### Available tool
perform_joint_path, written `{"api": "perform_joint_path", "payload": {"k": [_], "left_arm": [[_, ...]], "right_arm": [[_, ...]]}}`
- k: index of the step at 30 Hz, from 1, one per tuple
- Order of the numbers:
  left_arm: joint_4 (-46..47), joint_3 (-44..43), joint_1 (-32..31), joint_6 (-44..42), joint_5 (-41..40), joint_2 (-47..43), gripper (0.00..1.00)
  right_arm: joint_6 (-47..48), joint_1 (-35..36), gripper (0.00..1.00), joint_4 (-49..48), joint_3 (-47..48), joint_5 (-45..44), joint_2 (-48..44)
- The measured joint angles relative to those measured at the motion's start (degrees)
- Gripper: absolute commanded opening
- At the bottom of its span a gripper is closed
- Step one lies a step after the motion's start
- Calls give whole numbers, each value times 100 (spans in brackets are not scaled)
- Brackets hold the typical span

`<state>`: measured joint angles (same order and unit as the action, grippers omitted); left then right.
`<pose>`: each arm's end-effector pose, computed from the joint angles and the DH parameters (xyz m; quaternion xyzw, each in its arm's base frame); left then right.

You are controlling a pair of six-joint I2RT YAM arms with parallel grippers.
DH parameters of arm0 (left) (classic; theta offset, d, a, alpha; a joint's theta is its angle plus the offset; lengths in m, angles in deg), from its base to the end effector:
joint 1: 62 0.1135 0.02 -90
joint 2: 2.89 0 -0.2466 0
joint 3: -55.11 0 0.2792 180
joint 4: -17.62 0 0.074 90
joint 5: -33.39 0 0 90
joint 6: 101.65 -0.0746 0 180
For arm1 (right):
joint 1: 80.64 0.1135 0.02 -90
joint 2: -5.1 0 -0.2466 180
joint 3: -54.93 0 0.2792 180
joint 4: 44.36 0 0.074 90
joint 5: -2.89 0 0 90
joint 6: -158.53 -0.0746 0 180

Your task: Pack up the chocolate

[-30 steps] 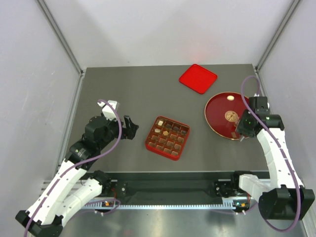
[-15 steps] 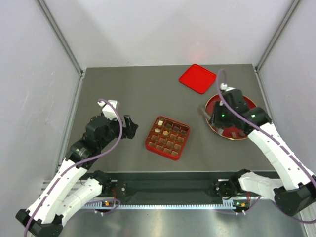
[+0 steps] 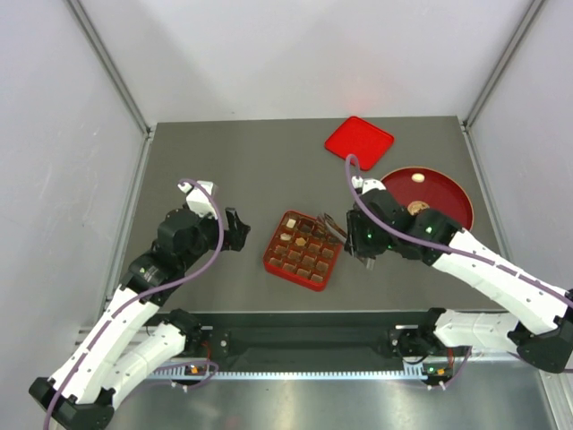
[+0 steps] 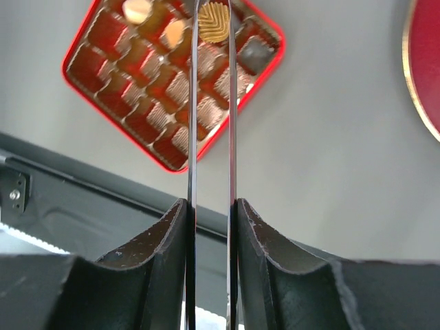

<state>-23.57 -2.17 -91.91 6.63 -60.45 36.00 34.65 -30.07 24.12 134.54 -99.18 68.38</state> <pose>0.2017 -0.1103 0.2989 0.0659 0.8300 -0.2003 0.5163 0.1818 0.1965 0.2962 -0.1028 0.9357 0.1431 0.3057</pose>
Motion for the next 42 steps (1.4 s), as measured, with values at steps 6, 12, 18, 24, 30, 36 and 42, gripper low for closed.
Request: {"api": "perform_joint_path", "payload": {"k": [6, 12, 18, 24, 30, 36, 42], "left_arm": [[0, 0, 0, 0, -11, 2, 84], [0, 0, 0, 0, -11, 2, 84], [0, 0, 0, 0, -11, 2, 84], [0, 0, 0, 0, -11, 2, 83], [0, 0, 0, -2, -11, 2, 84], [0, 0, 0, -2, -9, 0, 84], [0, 0, 0, -2, -7, 0, 84]], "right_arm": [[-138, 348, 30, -42, -4, -11, 140], [-219, 522, 33, -76, -4, -9, 302], [-243, 614, 38, -76, -4, -11, 420], [-326, 671, 38, -35, 2, -142, 474], [-374, 671, 38, 273, 396, -529, 481], [-348, 372, 38, 431, 798, -826, 420], [-186, -1357, 39, 651, 514, -785, 50]]}}
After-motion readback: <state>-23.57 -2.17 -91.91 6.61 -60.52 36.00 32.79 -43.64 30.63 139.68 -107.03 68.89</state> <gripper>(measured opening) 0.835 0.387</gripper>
